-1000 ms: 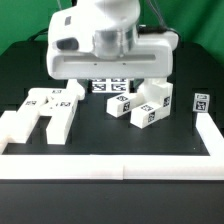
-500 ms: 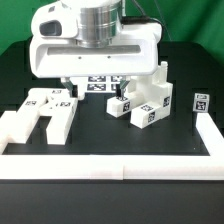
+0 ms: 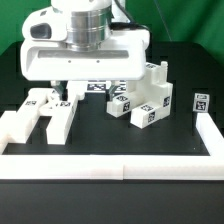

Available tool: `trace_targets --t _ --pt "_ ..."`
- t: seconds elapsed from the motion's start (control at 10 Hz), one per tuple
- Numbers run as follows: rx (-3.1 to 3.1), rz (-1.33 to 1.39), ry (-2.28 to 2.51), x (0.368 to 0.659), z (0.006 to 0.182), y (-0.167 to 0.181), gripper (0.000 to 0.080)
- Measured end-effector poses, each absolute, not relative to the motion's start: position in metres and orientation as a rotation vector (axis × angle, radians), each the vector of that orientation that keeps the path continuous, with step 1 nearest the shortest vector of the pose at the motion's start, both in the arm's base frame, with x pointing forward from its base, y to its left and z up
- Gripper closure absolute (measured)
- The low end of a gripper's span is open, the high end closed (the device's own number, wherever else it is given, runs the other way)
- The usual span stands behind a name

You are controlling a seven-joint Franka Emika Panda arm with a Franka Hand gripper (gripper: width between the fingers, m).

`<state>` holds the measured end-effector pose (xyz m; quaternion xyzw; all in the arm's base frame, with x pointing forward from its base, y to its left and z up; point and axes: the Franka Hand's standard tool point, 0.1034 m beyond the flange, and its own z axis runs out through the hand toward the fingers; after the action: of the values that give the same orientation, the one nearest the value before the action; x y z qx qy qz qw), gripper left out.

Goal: Assemble chair

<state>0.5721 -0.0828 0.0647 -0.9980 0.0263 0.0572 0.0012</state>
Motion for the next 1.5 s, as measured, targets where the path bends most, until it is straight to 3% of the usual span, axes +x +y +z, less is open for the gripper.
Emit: trace_targets --t 0.5,0.6,0.9,1.5 --pt "-3.139 0.155 0.068 0.574 0.063 -0.083 0.0151" --pt "-3.157 0.045 0.003 0.58 0.059 -0.099 0.0151" --pt "-3.16 0.055 -0.073 0.58 0.049 -0.128 0.0151" --pt "-3.163 0.05 -0.13 0.58 0.043 -0.129 0.0151"
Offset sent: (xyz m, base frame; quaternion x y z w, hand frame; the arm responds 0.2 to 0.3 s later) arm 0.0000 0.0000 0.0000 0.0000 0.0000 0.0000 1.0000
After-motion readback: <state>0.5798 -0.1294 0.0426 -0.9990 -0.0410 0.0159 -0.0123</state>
